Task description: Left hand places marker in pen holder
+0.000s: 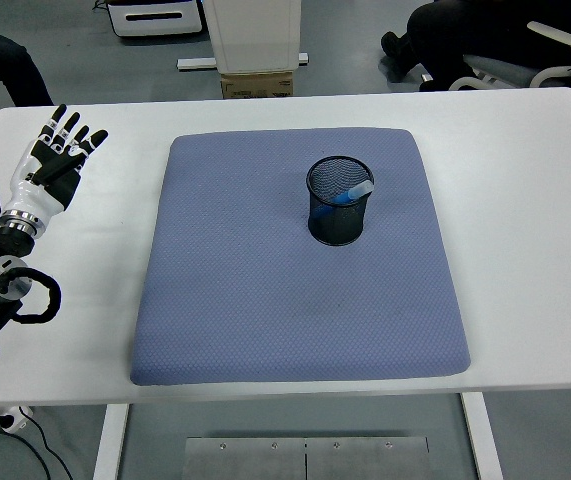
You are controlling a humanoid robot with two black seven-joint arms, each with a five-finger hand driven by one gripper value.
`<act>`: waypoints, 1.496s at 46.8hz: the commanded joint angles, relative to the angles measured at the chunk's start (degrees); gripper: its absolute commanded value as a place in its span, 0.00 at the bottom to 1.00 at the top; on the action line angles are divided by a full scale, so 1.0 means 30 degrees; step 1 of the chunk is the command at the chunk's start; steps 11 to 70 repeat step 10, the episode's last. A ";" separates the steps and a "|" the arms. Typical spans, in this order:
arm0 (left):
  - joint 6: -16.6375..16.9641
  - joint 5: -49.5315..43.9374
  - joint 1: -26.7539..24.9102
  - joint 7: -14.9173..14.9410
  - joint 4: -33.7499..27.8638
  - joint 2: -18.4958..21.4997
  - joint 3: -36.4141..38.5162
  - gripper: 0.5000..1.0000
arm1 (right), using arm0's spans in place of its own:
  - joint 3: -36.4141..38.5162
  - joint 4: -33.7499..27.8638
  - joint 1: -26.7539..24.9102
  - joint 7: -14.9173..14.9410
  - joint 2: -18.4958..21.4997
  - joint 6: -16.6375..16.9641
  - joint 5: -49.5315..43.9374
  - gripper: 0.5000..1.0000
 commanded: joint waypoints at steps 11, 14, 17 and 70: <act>-0.0363 0.0013 0.0880 0.0031 -0.0010 0.0190 -0.0028 1.00 | -0.0122 0.0162 0.0058 0.0118 0.0000 0.0031 -0.0326 1.00; -0.0363 0.0013 0.0880 0.0031 -0.0010 0.0190 -0.0028 1.00 | -0.0122 0.0162 0.0058 0.0118 0.0000 0.0031 -0.0326 1.00; -0.0363 0.0013 0.0880 0.0031 -0.0010 0.0190 -0.0028 1.00 | -0.0122 0.0162 0.0058 0.0118 0.0000 0.0031 -0.0326 1.00; -0.0363 0.0013 0.0880 0.0031 -0.0010 0.0190 -0.0028 1.00 | -0.0122 0.0162 0.0058 0.0118 0.0000 0.0031 -0.0326 1.00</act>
